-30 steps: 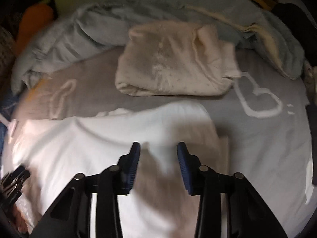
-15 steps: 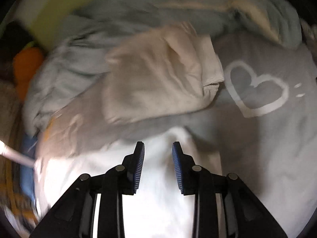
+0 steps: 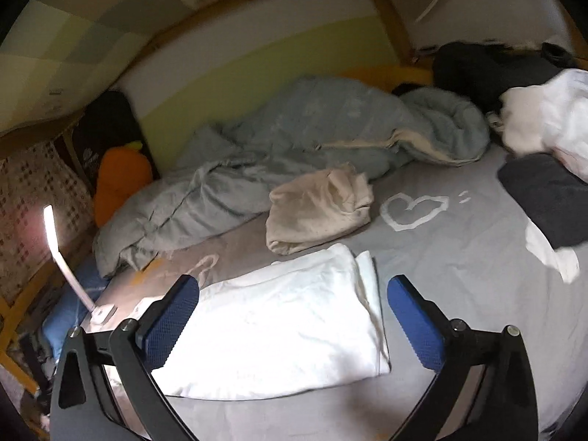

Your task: Fold small clothes

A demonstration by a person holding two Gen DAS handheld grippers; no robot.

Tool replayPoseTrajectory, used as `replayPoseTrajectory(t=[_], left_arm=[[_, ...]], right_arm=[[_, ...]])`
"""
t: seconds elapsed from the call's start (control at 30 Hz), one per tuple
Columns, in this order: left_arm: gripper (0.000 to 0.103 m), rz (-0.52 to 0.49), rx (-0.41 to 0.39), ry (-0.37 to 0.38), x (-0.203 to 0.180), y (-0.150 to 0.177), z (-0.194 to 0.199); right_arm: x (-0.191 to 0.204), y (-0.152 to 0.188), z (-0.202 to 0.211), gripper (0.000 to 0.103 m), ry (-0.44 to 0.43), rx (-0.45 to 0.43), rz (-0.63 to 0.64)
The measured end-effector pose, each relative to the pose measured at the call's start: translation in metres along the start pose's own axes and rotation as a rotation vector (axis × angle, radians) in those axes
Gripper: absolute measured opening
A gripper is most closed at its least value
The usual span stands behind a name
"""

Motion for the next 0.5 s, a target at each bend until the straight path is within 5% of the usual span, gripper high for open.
replayPoseTrajectory(t=[0.13,0.3,0.5], left_arm=[[0.103,0.059,0.116,-0.031,0.012,0.021,-0.022],[0.103,0.176,0.260,-0.047,0.026,0.051,-0.051],[0.101,0.146,0.240,-0.077,0.026,0.059,-0.059]], right_arm=[[-0.001,0.029,0.003,0.103,0.107,-0.055,0.062],[0.012,0.064,-0.022,0.102,0.066,0.093,0.152],[0.020,0.085,-0.040,0.102,0.041,0.171,0.200]])
Point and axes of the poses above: each gripper's, at about its wrist camera, not at the fingertips, and z roughly against the way its jaws point, x to its left, y to its underside, the point moved 9 cm from there along -z, roughly the way its jaws point, and after that the axes turned 13 degrees about z, right-handed, at the moved point
